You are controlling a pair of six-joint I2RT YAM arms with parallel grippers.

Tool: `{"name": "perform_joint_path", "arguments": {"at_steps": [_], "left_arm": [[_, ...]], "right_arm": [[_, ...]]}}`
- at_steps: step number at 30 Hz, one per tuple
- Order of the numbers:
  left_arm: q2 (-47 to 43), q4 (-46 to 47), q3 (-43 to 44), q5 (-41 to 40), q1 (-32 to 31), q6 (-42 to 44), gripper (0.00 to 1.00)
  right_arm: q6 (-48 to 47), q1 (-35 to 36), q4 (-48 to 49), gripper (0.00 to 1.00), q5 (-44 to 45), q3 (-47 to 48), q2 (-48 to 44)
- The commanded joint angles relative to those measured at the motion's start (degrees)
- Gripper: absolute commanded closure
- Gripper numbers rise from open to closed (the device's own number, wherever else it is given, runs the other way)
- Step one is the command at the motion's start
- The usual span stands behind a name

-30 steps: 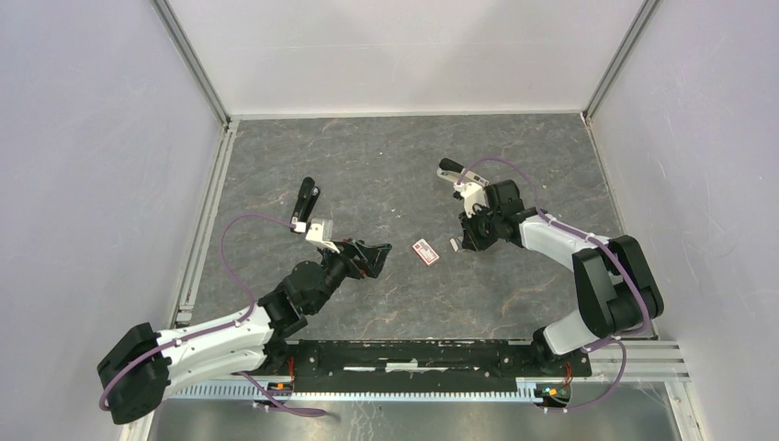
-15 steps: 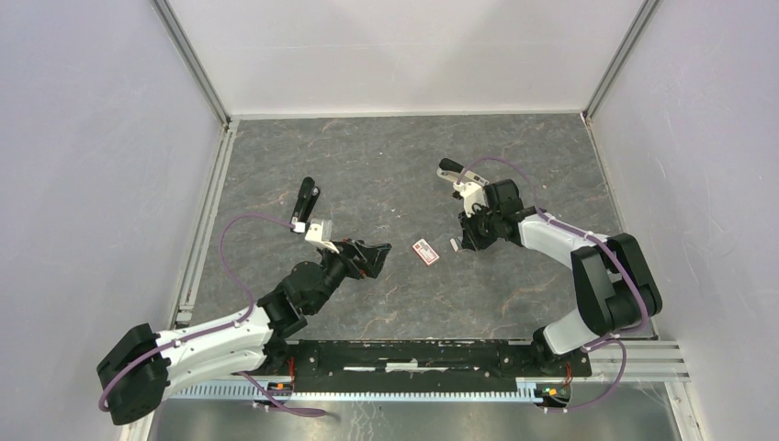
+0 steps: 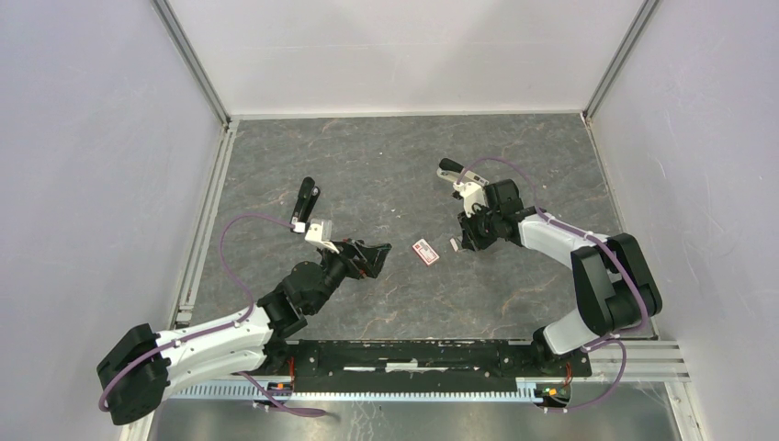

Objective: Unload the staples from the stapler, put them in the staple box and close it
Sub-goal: Place the staple in the staple box.

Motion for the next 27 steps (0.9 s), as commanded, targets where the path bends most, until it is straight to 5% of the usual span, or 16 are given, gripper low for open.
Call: {"name": "perform_joint_path", "arguments": {"at_steps": [1,27], "left_arm": [[-0.63,3.1,-0.37,-1.98,0.01,-1.13,0.01],[-1.13,2.66,-0.63,-1.89,-0.01,-1.58,0.01]], "right_arm": [[0.32,0.42,1.25,0.74,0.28,1.96,0.19],[0.4,0.44,1.71,0.71,-0.57,1.44,-2.43]]}}
